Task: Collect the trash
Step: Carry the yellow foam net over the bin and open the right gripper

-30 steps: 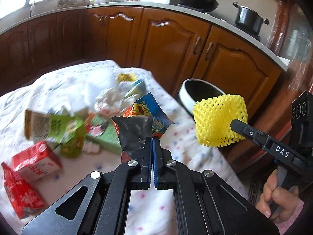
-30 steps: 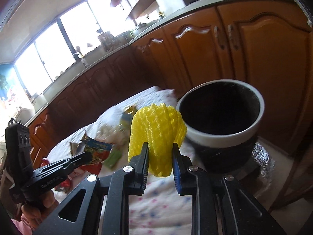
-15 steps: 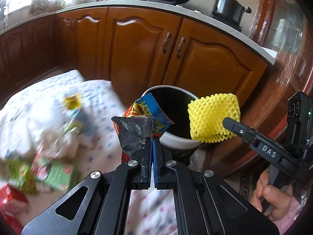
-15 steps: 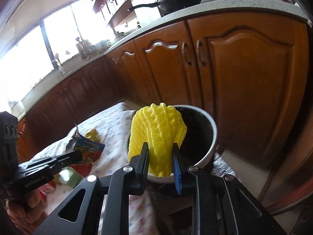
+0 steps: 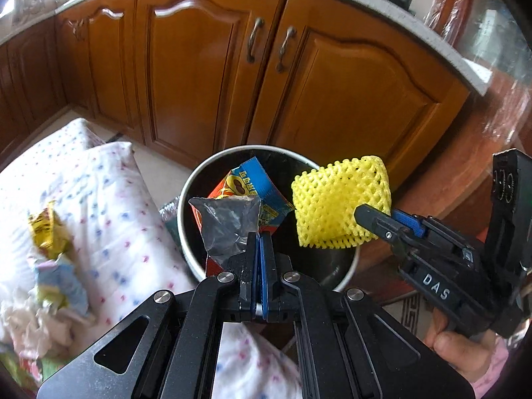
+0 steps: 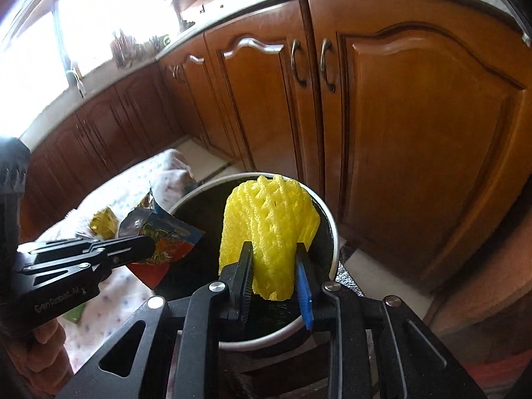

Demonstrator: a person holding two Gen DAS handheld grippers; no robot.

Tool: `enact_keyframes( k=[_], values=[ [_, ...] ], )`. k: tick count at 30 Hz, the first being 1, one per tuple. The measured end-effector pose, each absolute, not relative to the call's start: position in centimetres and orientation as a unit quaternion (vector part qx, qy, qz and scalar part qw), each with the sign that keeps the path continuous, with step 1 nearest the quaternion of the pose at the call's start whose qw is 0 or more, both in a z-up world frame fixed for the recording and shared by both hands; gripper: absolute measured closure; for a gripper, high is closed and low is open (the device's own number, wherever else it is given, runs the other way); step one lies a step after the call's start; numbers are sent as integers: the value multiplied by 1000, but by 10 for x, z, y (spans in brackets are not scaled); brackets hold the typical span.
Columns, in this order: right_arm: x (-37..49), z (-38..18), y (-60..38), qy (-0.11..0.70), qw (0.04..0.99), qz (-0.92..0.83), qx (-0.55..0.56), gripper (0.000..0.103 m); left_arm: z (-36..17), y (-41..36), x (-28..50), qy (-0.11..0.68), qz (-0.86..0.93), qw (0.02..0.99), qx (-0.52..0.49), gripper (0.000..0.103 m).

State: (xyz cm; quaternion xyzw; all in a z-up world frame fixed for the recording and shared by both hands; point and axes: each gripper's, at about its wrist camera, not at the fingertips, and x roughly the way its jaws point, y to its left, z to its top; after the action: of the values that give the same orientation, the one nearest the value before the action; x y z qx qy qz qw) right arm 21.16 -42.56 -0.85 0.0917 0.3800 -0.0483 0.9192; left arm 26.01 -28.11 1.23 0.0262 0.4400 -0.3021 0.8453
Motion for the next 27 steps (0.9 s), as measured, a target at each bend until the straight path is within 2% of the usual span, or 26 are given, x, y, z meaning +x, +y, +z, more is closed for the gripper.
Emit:
enact_keyframes(
  k=[2,4,5,6,8,14,16,18,25,27],
  values=[
    [216,-12,-429,387,916,-43,97,72,8,-287,265,446,-300,843,30,101],
    [218,-15,-431,387,915,-42,104,63,5,-290,268,452,-302,839,31,95],
    [219,-16,-433,386,915,-42,108,58,5,-290,267,453,-302,838,32,84],
    [218,-16,-435,384,915,-39,114,52,5,-289,267,452,-299,840,34,66],
    [214,-15,-436,380,916,-40,119,52,7,-289,266,443,-297,845,32,50],
    [202,-8,-439,358,922,-31,146,50,7,-276,263,439,-292,850,21,50],
    [196,-5,-437,346,925,-28,156,40,6,-267,258,437,-292,851,13,50],
    [188,-2,-435,334,927,-26,167,36,6,-261,253,435,-293,851,1,50],
    [162,5,-420,303,931,-11,205,27,10,-228,225,421,-292,858,-33,49],
    [156,6,-413,298,931,-4,210,27,13,-218,215,414,-286,864,-35,46]
  ],
)
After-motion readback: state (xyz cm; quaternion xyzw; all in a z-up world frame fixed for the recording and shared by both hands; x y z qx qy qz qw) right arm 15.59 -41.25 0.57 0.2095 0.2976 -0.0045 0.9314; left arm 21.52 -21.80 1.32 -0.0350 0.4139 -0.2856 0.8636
